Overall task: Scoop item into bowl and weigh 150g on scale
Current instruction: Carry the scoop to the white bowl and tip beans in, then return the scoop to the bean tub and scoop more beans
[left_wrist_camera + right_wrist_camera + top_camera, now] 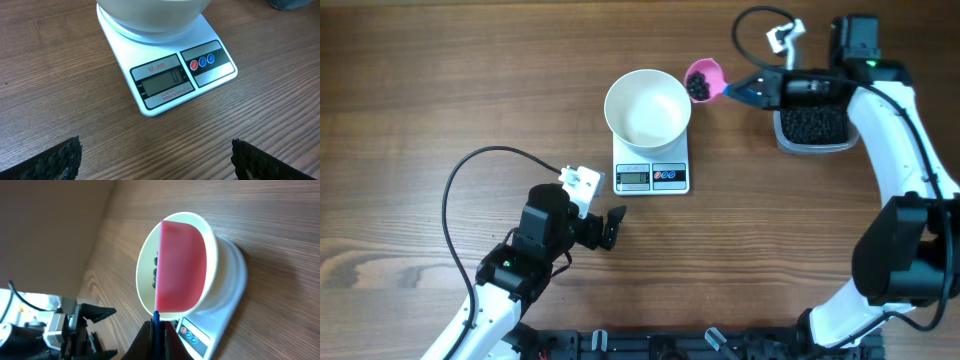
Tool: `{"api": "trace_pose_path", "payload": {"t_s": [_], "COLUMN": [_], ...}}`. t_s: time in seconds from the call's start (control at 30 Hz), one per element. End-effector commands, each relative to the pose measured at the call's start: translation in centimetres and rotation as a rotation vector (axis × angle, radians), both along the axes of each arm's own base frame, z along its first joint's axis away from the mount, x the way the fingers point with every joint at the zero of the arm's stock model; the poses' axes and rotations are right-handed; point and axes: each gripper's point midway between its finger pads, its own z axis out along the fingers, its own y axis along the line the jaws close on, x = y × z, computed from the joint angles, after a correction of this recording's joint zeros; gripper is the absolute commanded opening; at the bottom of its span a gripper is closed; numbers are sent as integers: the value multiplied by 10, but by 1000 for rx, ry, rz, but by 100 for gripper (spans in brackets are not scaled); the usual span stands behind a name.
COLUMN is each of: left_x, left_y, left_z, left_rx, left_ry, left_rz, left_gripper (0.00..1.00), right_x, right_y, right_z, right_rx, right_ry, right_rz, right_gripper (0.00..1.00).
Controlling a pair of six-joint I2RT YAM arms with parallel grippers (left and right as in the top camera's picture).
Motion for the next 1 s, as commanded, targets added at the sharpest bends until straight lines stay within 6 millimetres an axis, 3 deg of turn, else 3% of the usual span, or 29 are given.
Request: {"api": "trace_pose_path", "payload": {"t_s": [0.0, 0.2, 0.43, 0.63, 0.73, 0.77, 0.8, 0.9, 0.93, 0.97], "left_x": [1, 1, 1, 1, 1, 1, 1, 1, 1, 1], "left_y": [3, 3, 3, 3, 3, 3, 3, 3, 3, 3], "left_z": [0, 0, 0, 0, 0, 0, 0, 0, 0, 0], "left_rx": [-2, -2, -2, -2, -3, -2, -2, -2, -2, -2], "left_ry": [-1, -1, -1, -1, -1, -1, -1, -1, -1, -1], "left_rz": [18, 18, 18, 18, 18, 18, 18, 18, 18, 18], "left_gripper": [100, 100, 100, 100, 100, 100, 100, 100, 100, 100], "right_x": [6, 7, 0, -5, -14, -13, -12, -10, -11, -14], "right_y": [29, 71, 86, 93, 106, 102, 90, 56, 11, -13], "right_z": [-6, -10, -15, -12, -7, 2, 24, 62, 81, 85], "right_rx": [-150, -550, -1015, -1080, -963, -923, -832, -686, -674, -693], "right_ry": [-25, -236, -467, -519, -509, -509, -499, -486, -458, -430], "right_rz": [6, 57, 82, 114, 159, 146, 100, 17, -76, -124], "right_gripper": [4, 4, 4, 4, 4, 4, 4, 4, 4, 4]}}
